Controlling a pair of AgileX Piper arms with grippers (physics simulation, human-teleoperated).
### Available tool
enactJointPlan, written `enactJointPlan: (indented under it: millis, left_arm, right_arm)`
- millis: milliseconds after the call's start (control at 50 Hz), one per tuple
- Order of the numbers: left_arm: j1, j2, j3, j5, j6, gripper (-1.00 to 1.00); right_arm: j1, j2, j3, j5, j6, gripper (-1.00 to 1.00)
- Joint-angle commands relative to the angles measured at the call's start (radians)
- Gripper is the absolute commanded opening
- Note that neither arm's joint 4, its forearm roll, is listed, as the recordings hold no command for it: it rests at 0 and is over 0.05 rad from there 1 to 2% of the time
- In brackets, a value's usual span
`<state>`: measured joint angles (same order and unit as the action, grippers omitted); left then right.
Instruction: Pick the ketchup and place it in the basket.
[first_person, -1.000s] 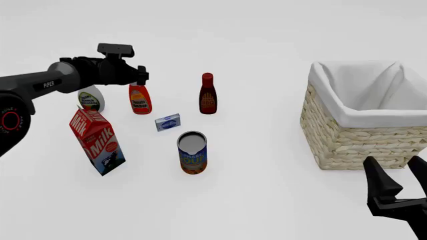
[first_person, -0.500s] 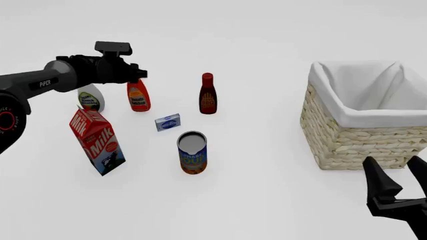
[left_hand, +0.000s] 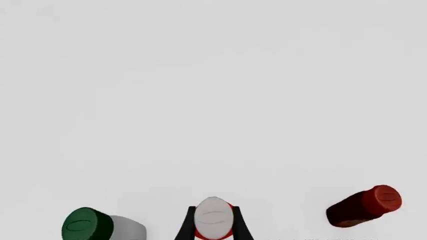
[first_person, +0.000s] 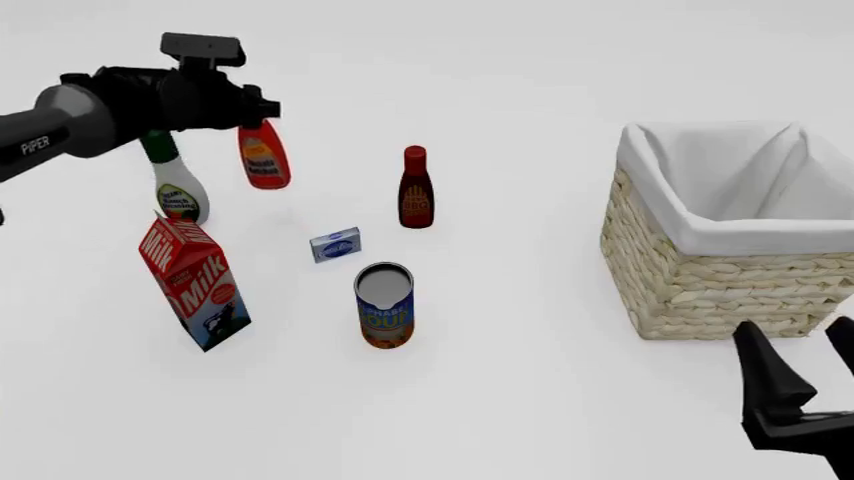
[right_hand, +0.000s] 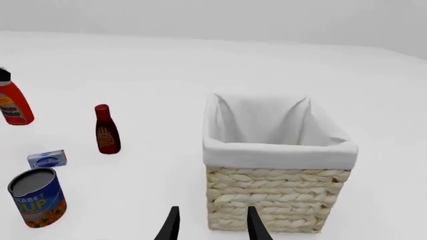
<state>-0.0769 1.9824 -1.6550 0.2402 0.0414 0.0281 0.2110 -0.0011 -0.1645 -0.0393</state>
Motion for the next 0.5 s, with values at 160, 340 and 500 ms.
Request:
enactJointPlan:
  millis: [160,340,500]
  left_arm:
    - [-0.013,-0.181,0.092,0.024,0.034,-1.0]
    - [-0.023,-0.306,0.173,0.051,0.029,-1.0]
    - [-0.042,-0.415,0.231,0.096,0.021,-1.0]
  right_arm:
    - [0.013,-0.203,-0.017,0.147,-0.057,1.0]
    - [0.018,-0.204,-0.033,0.161,-0.046,1.0]
    - [0.095,-0.209,-0.063,0.186,-0.085,1.0]
